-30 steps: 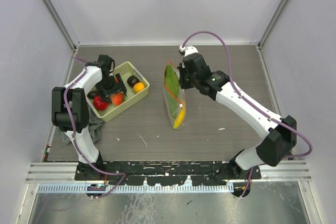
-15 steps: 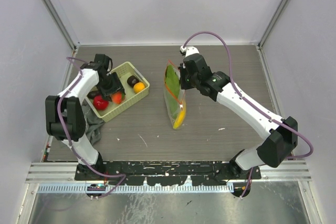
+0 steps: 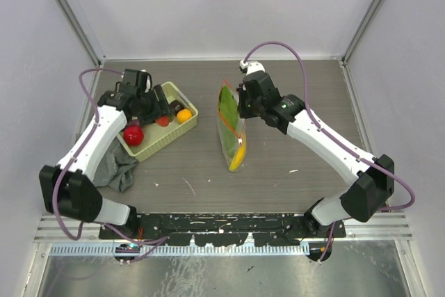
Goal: Place the food in the zip-top bag and seal the zipper
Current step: Pick up the fake fruit from the bin, then place the fake fruit in the zipper food storage bag.
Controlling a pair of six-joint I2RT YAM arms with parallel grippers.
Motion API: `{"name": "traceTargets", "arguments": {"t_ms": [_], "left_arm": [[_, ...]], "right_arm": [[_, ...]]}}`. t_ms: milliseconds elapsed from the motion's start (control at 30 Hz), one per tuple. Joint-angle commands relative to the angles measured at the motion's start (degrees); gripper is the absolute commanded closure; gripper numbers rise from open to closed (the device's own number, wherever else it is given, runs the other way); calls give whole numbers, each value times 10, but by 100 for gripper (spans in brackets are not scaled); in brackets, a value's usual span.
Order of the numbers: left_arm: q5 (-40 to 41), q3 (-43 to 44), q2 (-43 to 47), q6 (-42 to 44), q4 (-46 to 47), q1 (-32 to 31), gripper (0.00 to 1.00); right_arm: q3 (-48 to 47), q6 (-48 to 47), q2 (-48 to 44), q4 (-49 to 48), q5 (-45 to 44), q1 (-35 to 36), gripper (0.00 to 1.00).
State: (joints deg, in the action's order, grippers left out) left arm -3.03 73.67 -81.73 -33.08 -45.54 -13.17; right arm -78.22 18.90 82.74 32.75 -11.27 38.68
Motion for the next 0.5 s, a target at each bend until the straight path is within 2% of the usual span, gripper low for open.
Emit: {"name": "traceTargets", "arguments": {"t_ms": [0,267,467], "left_arm": [[0,16,69,13,55,-45,51],[-28,30,145,4,123,-121,49],[-38,44,155,-25,183,-172,49]], "right_arm": [[-30,11,-26,-2,-7,2,99],[-35,23,-31,3,-29,8,99],[-37,27,-34,0,-33,18,100]]}}
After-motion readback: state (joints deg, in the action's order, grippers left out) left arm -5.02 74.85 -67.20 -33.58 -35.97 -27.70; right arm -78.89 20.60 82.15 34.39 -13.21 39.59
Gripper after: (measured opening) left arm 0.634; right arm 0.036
